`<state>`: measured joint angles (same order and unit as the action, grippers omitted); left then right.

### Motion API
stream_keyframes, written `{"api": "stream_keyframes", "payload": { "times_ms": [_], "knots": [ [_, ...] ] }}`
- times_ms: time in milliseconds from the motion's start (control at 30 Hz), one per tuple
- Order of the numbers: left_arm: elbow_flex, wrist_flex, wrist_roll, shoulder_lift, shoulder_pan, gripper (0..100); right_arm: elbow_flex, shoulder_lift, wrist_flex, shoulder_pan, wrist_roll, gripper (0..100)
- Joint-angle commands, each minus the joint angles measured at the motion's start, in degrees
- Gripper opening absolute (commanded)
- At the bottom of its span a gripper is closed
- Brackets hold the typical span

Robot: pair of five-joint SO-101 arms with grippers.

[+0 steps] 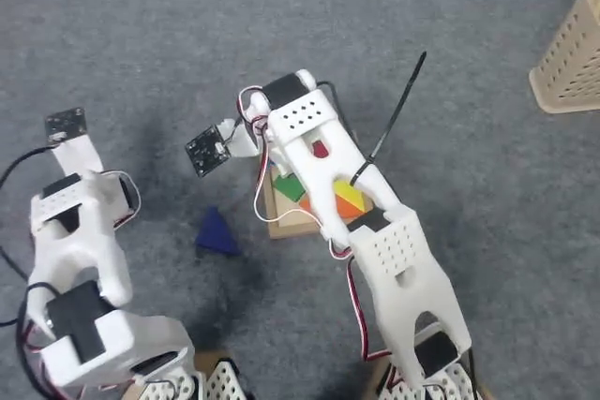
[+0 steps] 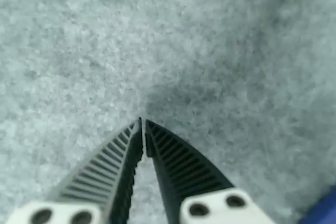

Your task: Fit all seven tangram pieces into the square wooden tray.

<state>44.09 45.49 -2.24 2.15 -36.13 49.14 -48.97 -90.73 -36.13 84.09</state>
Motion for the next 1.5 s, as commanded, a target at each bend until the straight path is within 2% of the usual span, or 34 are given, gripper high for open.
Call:
{"api": "stream_keyframes", "payload": {
  "times_ms": [0,100,167,267,333,467,533,600,733,833,967,1100,1267,1467],
  "knots": [
    [-0.13,-1.23,-0.70,3.34,0.09,1,0.26,1.63,0.48,1.80,-0.88,19.7],
    [-0.13,-1.23,-0.70,3.34,0.09,1,0.35,1.80,0.92,2.33,-1.14,18.6],
    [-0.13,-1.32,-0.70,3.34,0.09,1,2.20,1.80,-0.22,2.59,-3.43,13.6],
    [-0.04,-1.41,-0.70,3.34,0.09,1,7.12,2.68,-3.12,3.38,-15.65,0.0],
    [-0.04,-1.41,-0.70,3.34,0.09,1,11.69,3.91,-6.99,4.18,-25.14,2.5],
    [-0.04,-1.41,-0.70,3.34,0.09,1,19.16,6.20,-12.53,5.49,-41.85,0.6],
    [-0.04,-1.41,-0.70,3.34,0.09,1,18.55,8.04,-12.44,6.90,-51.96,0.5],
    [0.04,-1.41,-0.70,3.34,0.09,1,13.71,10.42,-12.53,7.78,-58.64,0.5],
    [0.04,-1.32,-0.70,3.34,0.09,1,-5.89,17.36,-12.26,7.69,-63.30,0.6],
    [0.04,-1.41,-0.70,3.34,0.09,1,-15.47,22.99,-9.54,6.55,-66.99,0.6],
    [0.13,-1.32,-0.70,3.34,0.09,1,-24.00,30.11,2.33,5.85,-70.51,0.6],
    [0.13,-1.32,-0.70,3.34,0.09,1,-34.73,33.98,21.05,4.53,-72.62,0.6],
    [0.13,-1.41,-0.70,3.34,0.09,1,-38.68,31.16,36.26,2.86,-74.11,0.6],
    [0.13,-1.41,-0.70,3.34,0.09,1,-38.59,23.78,45.41,0.31,-75.52,0.6]
  ]
}}
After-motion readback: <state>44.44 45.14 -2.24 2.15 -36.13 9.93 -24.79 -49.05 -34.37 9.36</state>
